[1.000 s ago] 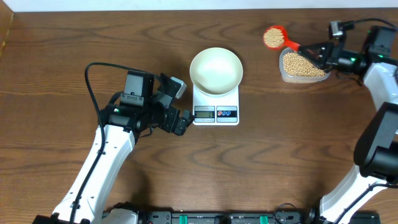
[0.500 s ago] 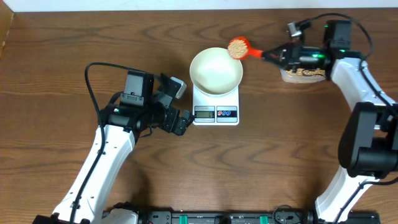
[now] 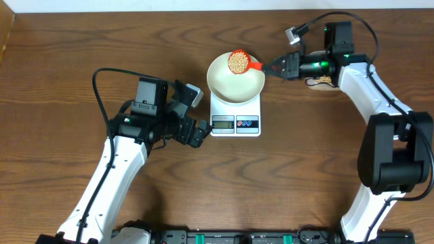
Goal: Scoop item into bowl and weigh 50g on scale
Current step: 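Carry the filled scoop over the white bowl with the right gripper, then tip the red scoop to pour soybeans into the bowl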
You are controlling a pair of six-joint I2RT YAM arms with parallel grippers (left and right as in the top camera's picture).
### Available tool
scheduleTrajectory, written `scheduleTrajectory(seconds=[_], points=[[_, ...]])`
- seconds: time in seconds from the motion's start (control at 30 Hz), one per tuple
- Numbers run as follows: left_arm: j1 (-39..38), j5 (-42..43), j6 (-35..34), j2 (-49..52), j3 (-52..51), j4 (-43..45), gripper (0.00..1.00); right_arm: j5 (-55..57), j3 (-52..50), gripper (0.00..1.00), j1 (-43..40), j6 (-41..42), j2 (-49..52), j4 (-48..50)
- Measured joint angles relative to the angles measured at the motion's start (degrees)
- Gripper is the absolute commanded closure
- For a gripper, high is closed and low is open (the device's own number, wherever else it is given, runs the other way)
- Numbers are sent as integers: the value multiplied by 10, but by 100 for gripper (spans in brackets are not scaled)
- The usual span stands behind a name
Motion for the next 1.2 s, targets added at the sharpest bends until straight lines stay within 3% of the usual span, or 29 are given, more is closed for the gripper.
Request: scheduleTrajectory(seconds=[1.2], points=[[0, 0, 0, 0, 0, 0, 1, 296, -2, 99, 89, -111, -115, -108]])
